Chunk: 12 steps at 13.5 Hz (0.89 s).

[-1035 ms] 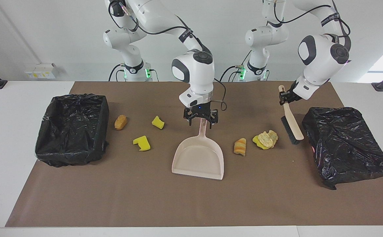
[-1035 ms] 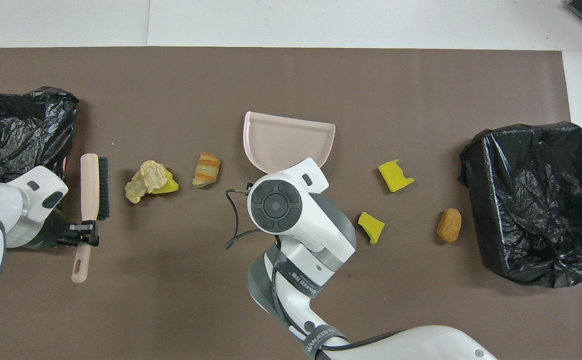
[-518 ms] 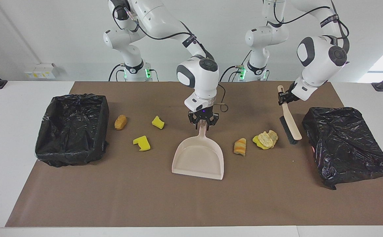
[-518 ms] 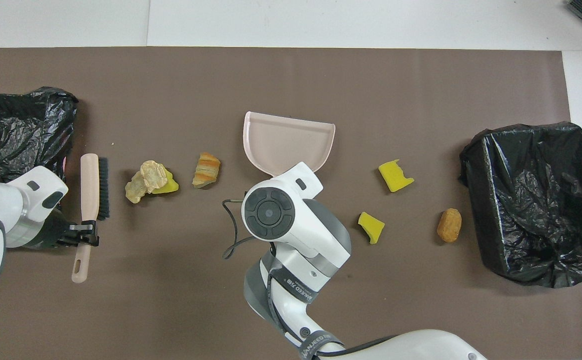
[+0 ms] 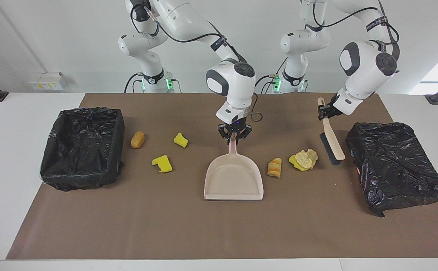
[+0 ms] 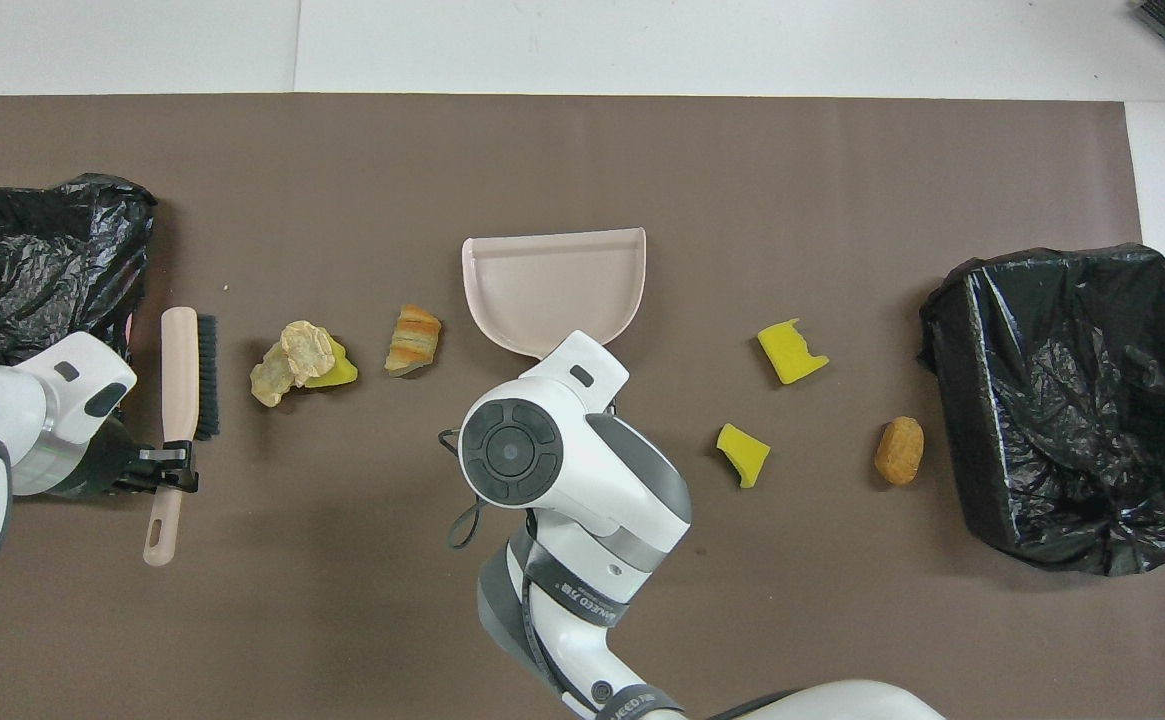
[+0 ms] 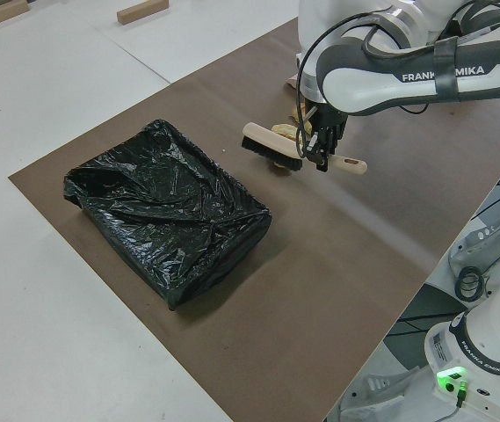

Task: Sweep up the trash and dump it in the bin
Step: 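Move the pink dustpan beside the bread pieces with the right gripper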

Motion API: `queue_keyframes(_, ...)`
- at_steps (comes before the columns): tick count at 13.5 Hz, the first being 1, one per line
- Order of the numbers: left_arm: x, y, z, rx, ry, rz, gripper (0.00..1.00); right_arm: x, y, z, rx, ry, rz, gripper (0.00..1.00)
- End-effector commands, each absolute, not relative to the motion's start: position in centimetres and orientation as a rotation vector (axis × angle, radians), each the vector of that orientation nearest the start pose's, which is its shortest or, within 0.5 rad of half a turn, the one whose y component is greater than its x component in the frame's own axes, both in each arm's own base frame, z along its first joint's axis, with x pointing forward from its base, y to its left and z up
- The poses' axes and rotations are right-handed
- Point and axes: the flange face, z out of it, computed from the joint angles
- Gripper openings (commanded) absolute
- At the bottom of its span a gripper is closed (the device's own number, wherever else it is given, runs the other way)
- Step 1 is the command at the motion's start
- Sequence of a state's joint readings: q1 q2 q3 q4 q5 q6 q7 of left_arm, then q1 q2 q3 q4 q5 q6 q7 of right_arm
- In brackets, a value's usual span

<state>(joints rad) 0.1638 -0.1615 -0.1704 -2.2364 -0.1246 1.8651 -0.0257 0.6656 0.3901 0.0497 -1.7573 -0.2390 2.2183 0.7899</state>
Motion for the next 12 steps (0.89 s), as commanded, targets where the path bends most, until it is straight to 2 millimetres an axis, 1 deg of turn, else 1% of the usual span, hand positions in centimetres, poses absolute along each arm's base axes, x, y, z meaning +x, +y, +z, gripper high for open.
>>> queue_keyframes(1,46.9,-1.3,42.3,-3.197,-0.106,0.322,0.00,50.8,40.4,38.4,-3.211,-0.256,-0.301,0.00)
queue_keyframes(2,46.8,-1.3,42.2,-3.196,-0.111,0.324,0.00,51.7,38.9,39.3,-3.219,-0.345,-0.290,0.00)
queue_keyframes(3,46.9,-1.3,42.3,-3.196,-0.119,0.315,0.00,52.0,38.0,40.3,-3.212,-0.485,-0.276,0.00)
queue_keyframes(4,47.0,-1.0,42.3,-3.192,-0.172,0.309,0.00,51.9,37.4,41.0,-3.186,-0.633,-0.231,0.00)
queue_keyframes(6,47.5,-1.0,42.1,-3.177,-0.310,0.288,0.00,52.7,35.0,42.2,-3.114,-0.817,-0.151,0.00)
queue_keyframes(7,47.5,-1.0,42.0,-3.177,-0.316,0.288,0.00,52.8,34.2,42.1,-3.090,-0.926,-0.106,0.00)
queue_keyframes(8,47.5,-1.0,41.9,-3.176,-0.316,0.293,0.00,52.7,33.9,41.9,-3.051,-1.081,-0.055,0.00)
queue_keyframes(9,47.8,-1.2,41.1,-3.176,-0.311,0.320,0.00,52.5,33.6,41.8,-3.005,-1.220,-0.011,0.00)
queue_keyframes(10,48.1,-1.6,40.6,-3.173,-0.321,0.339,0.00,52.3,32.9,41.7,-2.968,-1.319,0.042,0.00)
queue_keyframes(11,48.6,-1.8,40.4,-3.171,-0.342,0.338,0.00,52.7,31.3,41.1,-2.934,-1.394,0.096,0.00)
queue_keyframes(12,48.9,-2.0,40.2,-3.169,-0.337,0.357,0.00,53.1,29.6,40.4,-2.867,-1.518,0.133,0.00)
